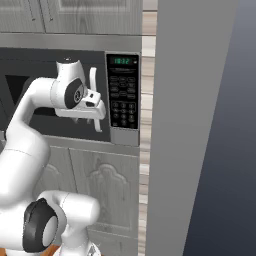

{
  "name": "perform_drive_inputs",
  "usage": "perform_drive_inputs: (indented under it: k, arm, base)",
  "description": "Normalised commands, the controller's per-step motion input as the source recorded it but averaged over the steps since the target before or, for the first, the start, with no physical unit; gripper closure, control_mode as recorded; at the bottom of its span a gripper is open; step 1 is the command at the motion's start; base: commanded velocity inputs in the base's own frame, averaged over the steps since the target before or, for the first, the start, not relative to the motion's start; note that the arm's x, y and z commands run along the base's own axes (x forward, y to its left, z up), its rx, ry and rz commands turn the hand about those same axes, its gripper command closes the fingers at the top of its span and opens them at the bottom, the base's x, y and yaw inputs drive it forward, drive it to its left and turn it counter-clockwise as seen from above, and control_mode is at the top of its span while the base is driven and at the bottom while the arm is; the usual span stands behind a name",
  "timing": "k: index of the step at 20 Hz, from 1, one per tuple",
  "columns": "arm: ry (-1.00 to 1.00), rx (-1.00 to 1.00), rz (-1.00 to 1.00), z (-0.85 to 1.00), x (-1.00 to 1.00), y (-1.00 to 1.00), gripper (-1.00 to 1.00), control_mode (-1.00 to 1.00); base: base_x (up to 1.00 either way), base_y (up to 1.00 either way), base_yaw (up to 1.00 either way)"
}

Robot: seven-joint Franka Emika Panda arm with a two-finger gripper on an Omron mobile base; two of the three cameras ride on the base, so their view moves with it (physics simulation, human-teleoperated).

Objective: Pick the hotdog bun from the counter and place it in the microwave. Then turn on the microwave.

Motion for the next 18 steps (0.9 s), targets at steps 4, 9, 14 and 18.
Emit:
perform_drive_inputs:
  k: [4,9,14,18]
  arm:
    - [-0.01,0.00,0.03,0.02,0.00,0.00,-1.00,-1.00]
    - [-0.04,-0.02,0.01,0.03,-0.01,-0.02,-1.00,-1.00]
    - [-0.10,-0.03,0.00,0.00,0.00,-0.08,-1.00,-1.00]
    - [-0.16,-0.03,0.00,0.04,0.00,-0.12,-1.00,-1.00]
  base:
    - [0.00,0.00,0.00]
    - [0.00,0.00,0.00]
    - [0.00,0.00,0.00]
    - [0.00,0.00,0.00]
